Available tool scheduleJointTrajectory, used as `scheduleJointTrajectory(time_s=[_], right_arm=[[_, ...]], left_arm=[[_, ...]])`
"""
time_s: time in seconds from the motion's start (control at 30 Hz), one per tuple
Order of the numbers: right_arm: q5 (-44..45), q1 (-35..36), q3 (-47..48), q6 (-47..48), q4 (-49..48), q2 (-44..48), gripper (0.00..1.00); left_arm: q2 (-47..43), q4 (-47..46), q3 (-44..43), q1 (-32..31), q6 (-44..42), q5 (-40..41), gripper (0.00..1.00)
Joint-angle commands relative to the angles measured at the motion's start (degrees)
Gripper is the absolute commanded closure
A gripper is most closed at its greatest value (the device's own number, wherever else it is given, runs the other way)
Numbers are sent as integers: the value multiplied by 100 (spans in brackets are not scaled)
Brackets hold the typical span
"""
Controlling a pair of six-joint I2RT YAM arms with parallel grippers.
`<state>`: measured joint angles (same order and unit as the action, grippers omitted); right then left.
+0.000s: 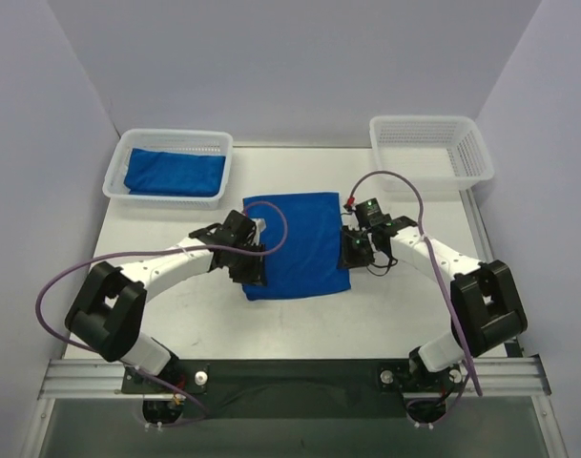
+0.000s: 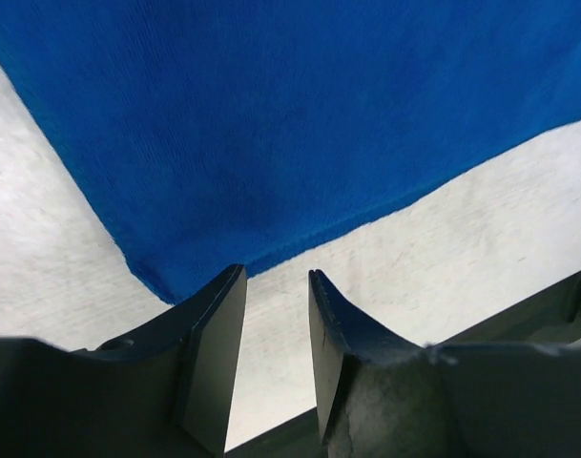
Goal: Fold and stack the towels
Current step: Fold the towel
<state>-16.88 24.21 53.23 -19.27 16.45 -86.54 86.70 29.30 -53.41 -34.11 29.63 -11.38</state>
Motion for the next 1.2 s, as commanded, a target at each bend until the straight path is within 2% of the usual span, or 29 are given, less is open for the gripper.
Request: scheduleJointTrajectory(time_s=[0.0, 0.07, 0.27, 0.43, 0.53, 0.63, 0.7, 0.77, 0.83, 1.03, 1.17], right_arm=[[-33, -4, -400, -288, -150, 6, 83], [-104, -4, -752, -534, -326, 32, 83], [-210, -39, -1603, -1113, -432, 251, 86], [-333, 58, -2097, -1395, -388, 954, 85], [-202, 67, -2089, -1352, -265, 1420, 82], [36, 93, -1835, -1115, -124, 1719, 75], [97, 172, -1633, -983, -115, 1842, 68], [124, 233, -1527, -904, -115, 1878, 61], [168, 260, -1430, -877, -124, 1878, 58], [256, 278, -1517, -912, -203, 1799, 58], [273, 278, -1745, -991, -370, 1834, 57]], left_arm=[[172, -47, 339, -184, 78, -57, 58], [216, -47, 593, -263, 96, -93, 62], [76, -30, 1244, -316, 219, -75, 62], [-468, 190, 1544, -360, 403, 12, 62], [-1136, 296, 1439, -334, 658, 327, 49], [-1585, 331, 1272, -176, 930, 635, 44], [-1717, 270, 1254, 166, 1149, 742, 32], [-1683, 138, 1289, 500, 1247, 690, 29], [-1621, -108, 1324, 572, 1396, 689, 28], [-1120, -671, 1535, 554, 1599, 426, 41], [-927, -1031, 1676, 537, 1695, 417, 45]])
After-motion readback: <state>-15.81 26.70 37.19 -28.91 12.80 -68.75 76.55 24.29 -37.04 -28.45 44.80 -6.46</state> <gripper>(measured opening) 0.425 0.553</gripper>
